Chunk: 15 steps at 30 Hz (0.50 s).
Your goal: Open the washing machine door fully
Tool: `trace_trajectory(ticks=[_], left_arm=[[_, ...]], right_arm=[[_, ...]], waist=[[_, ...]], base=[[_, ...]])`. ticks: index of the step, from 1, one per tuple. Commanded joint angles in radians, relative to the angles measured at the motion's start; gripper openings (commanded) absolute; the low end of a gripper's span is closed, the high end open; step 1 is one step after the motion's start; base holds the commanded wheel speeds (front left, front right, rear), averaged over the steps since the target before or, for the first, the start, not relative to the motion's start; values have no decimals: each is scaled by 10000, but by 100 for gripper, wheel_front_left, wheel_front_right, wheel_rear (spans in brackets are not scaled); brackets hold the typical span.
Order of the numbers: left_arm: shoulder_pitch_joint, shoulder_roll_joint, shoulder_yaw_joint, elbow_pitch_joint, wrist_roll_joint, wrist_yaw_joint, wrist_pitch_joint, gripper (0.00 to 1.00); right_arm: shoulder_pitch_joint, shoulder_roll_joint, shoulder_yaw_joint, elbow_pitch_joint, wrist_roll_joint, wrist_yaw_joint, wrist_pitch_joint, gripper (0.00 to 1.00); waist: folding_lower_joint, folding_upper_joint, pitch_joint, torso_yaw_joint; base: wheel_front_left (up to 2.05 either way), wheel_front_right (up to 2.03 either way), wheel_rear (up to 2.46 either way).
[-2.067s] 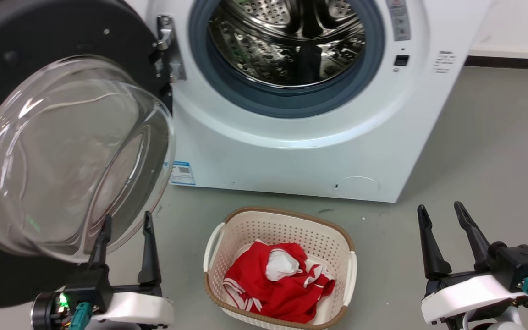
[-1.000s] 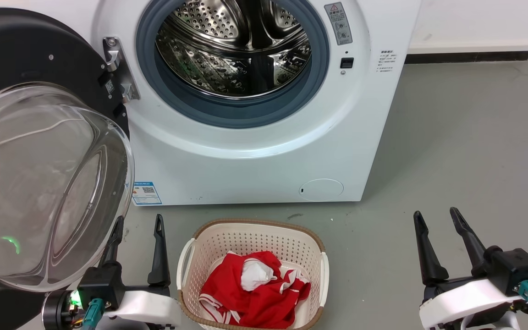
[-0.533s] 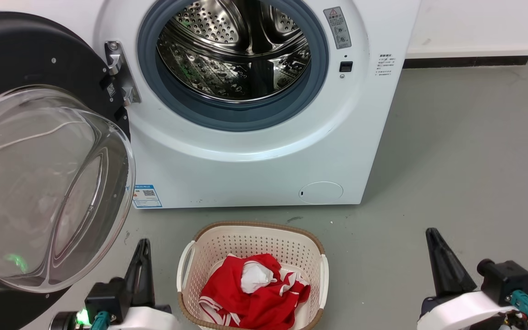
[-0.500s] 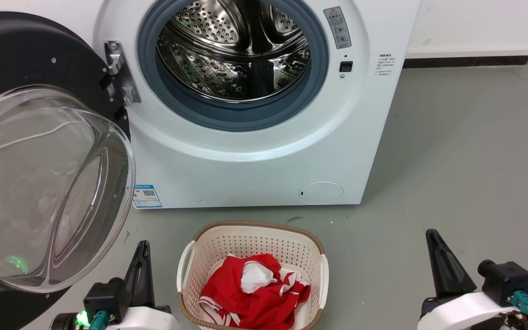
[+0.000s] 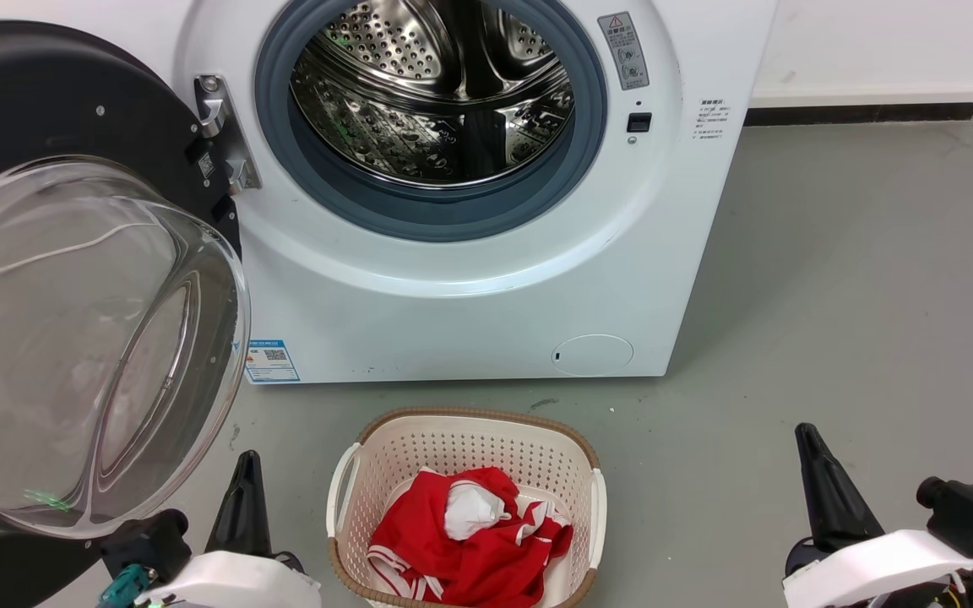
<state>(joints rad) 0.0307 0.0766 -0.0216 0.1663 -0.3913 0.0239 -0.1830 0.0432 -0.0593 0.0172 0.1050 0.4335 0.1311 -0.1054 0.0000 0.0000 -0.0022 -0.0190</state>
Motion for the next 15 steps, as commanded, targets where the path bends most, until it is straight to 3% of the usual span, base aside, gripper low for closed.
trace_trajectory(ticks=[1, 15], left_arm=[[-341, -20, 99, -90, -575, -108, 113, 0], [-549, -61, 324, 56, -2712, -375, 629, 0]], right_arm=[[-338, -84, -34, -61, 603, -1, 54, 0], [-572, -159, -135, 192, 2770, -2, 336, 0]], waist=[[0, 0, 1, 4], [0, 0, 8, 26]], base=[[0, 0, 0], [0, 0, 0]])
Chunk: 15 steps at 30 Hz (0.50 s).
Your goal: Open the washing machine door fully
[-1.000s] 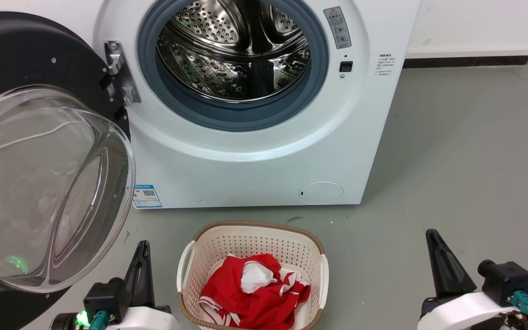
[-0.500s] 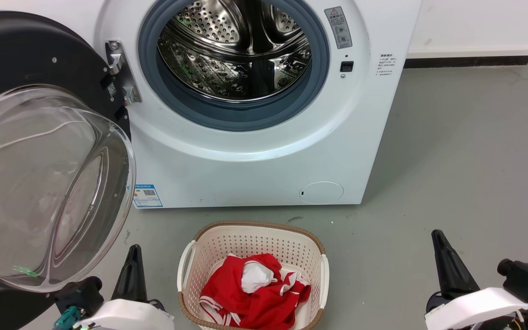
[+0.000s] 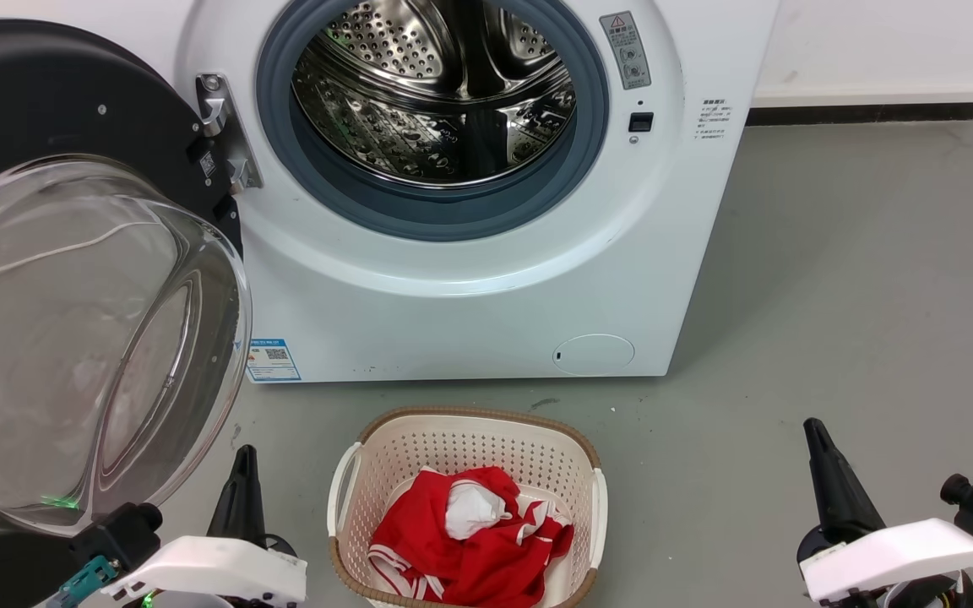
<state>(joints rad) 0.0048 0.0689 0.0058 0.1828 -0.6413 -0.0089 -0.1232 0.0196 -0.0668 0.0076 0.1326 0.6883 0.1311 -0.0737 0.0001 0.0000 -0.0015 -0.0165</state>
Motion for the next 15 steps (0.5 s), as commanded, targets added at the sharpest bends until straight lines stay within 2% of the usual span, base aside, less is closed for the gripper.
trace_trajectory(ticks=[1, 15], left_arm=[[-302, 13, 67, -98, -363, -69, 70, 0], [-494, -28, 282, 50, -2324, -313, 556, 0]], right_arm=[[-356, -88, -48, -65, 372, -2, 36, 0], [-564, -127, -172, 168, 2337, -2, 329, 0]], waist=[[-1, 0, 1, 2], [-1, 0, 8, 27]], base=[[0, 0, 0], [0, 0, 0]])
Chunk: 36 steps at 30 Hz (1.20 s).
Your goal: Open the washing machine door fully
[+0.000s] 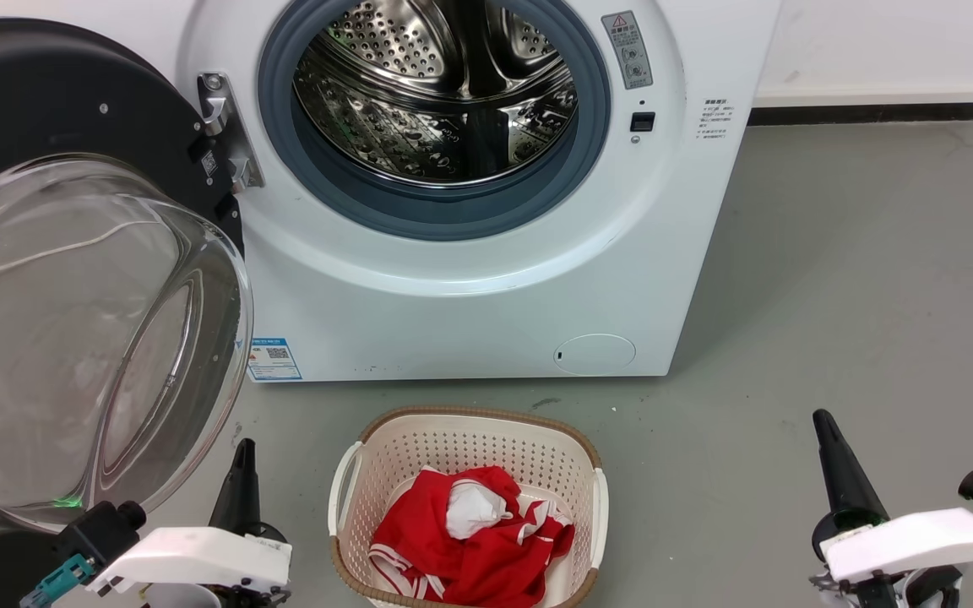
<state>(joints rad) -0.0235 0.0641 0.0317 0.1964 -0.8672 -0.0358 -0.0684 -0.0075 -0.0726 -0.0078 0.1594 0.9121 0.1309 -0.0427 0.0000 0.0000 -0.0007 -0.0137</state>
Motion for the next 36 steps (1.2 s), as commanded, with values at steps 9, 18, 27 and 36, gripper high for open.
trace_trajectory(ticks=[9, 18, 27, 36], left_arm=[[-334, -1, 153, 3, -1189, -192, 291, 0], [-419, -25, 272, 81, -2219, -319, 550, 0], [-530, -46, 370, 152, -3164, -448, 779, 0], [-595, -65, 474, 224, -4049, -551, 1008, 0]], right_arm=[[-400, -83, -106, 42, 1210, 0, 196, 0], [-492, -87, -198, 172, 2224, -1, 369, 0], [-609, -84, -286, 288, 3149, -1, 530, 0], [-691, -77, -375, 410, 4004, -1, 695, 0]], waist=[[0, 0, 4, 15], [0, 0, 9, 30], [0, 0, 13, 46], [0, 0, 17, 62]], base=[[0, 0, 0], [0, 0, 0], [0, 0, 0], [0, 0, 0]])
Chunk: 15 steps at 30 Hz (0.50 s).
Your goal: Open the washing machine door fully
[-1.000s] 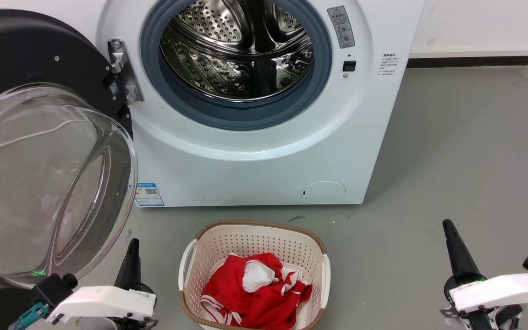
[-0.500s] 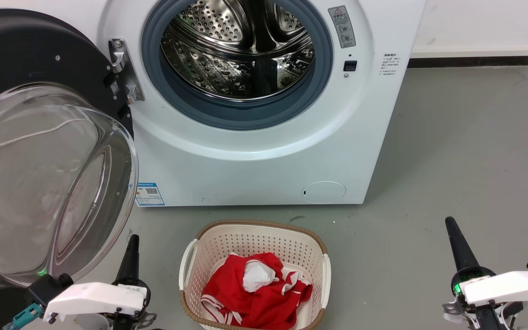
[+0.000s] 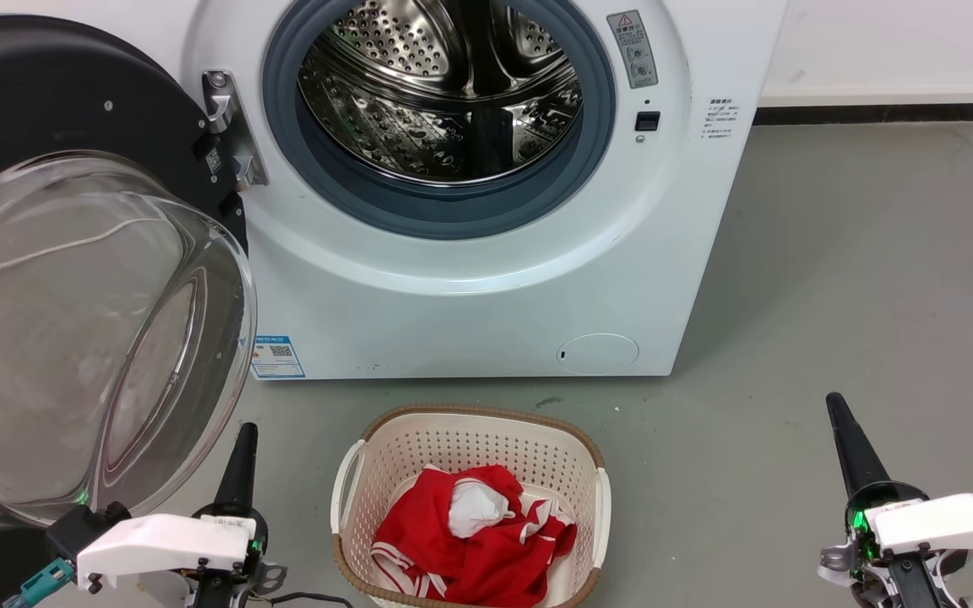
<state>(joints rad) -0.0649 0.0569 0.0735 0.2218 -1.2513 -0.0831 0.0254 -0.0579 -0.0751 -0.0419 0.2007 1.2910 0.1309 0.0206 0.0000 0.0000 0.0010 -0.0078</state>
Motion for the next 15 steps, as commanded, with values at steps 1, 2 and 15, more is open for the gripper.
trace_trajectory(ticks=[1, 2, 15], left_arm=[[-194, 6, 65, -22, -294, -92, 88, 0], [-205, 3, 77, -14, -385, -105, 109, 0], [-311, -26, 214, 95, -1686, -254, 442, 0]], right_arm=[[-201, -51, -43, 7, 299, 0, 72, 0], [-214, -49, -53, 19, 387, -1, 84, 0], [-338, -24, -203, 183, 1640, -1, 328, 0]], waist=[[0, 0, 1, 3], [0, 0, 1, 5], [0, 0, 8, 31]], base=[[0, 0, 0], [0, 0, 0], [0, 0, 0]])
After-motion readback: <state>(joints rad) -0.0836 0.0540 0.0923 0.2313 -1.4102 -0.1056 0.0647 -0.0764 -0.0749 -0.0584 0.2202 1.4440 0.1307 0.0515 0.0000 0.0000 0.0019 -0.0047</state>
